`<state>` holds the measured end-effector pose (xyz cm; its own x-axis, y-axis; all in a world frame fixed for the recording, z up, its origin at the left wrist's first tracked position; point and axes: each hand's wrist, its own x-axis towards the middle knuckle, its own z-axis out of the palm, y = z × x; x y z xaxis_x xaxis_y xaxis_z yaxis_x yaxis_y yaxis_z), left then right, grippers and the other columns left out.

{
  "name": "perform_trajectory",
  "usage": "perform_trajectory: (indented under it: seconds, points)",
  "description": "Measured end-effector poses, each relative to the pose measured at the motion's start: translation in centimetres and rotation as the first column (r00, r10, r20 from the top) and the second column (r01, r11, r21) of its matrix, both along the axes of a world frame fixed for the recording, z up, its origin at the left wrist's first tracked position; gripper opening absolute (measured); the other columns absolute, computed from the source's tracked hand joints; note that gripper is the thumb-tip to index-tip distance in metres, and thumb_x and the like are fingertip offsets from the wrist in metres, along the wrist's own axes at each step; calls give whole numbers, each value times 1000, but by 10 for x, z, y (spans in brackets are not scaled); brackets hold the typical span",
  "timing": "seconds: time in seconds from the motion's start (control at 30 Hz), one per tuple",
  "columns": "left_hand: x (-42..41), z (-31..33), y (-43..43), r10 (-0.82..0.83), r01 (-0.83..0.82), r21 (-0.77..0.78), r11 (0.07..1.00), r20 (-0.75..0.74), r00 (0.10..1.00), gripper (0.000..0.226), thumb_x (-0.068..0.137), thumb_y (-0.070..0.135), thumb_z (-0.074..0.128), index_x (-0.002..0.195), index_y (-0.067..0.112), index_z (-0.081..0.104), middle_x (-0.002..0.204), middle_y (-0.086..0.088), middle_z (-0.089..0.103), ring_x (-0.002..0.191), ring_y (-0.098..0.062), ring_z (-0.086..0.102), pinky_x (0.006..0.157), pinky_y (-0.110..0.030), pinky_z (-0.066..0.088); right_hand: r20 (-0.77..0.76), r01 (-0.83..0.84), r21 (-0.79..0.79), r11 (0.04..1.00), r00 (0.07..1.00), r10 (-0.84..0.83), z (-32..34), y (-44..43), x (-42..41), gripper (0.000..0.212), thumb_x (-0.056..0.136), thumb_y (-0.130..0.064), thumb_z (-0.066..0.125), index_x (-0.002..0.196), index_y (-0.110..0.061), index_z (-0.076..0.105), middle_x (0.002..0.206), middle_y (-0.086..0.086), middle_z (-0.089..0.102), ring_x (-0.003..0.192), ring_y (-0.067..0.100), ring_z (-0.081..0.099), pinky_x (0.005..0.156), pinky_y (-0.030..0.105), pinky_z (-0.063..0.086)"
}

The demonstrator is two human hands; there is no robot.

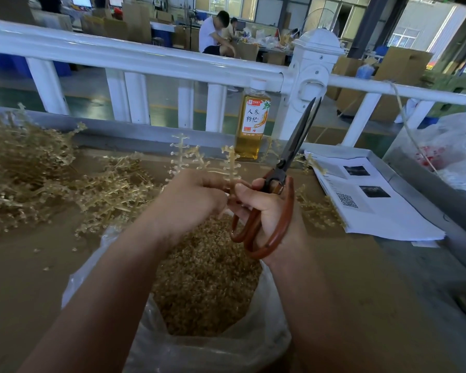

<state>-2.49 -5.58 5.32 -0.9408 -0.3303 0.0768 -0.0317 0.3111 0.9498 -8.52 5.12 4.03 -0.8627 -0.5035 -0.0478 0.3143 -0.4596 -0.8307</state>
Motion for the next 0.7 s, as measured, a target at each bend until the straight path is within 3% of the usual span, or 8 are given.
perform_trajectory:
  seconds: [0.1,0.17,0.27,0.47,0.57,0.7]
  points:
    - [2,4,-5,-35,38,191,981,-18,999,21,67,8,63,84,0,71,67,-5,65,62,-12,57,50,-18,46,-35,13,0,1000,999,-13,2,3,-1,28,79,16,58,70,-9,48,52,-1,64,54,12,66,50,21,52]
    - [3,5,-4,-68,73,159,984,-37,997,9,77,11,70,86,11,73,70,-3,70,64,-9,62,52,-16,48,-66,14,16,1000,998,-12,2,3,-1,28,78,15,59,69,-9,48,53,0,64,55,13,67,51,22,53]
    - [2,3,0,-11,22,144,989,-71,997,13,78,-1,66,85,8,72,70,-12,69,62,-14,60,52,-16,50,-98,28,45,999,995,-24,1,3,0,27,79,13,60,69,-10,49,55,0,65,56,14,67,52,23,53]
    - [1,3,-3,142,-107,188,976,-183,973,10,78,-5,64,80,5,67,62,0,66,56,-8,61,52,-17,50,-64,0,72,997,998,5,4,4,2,25,85,4,58,67,-12,53,60,3,69,56,13,68,51,22,55]
    - [1,3,-3,220,-158,261,952,-229,948,15,80,-5,62,76,9,65,52,4,64,51,-5,62,47,-14,48,-97,-20,164,986,995,36,5,2,6,24,87,-2,59,65,-11,56,59,2,68,51,11,64,50,21,53]
    - [1,4,-5,291,-199,325,924,-264,920,21,80,-4,63,73,15,66,54,5,65,52,-6,61,46,-14,45,-193,-37,330,943,975,106,7,4,11,18,88,-12,61,71,-10,60,61,1,66,45,9,54,45,21,46]
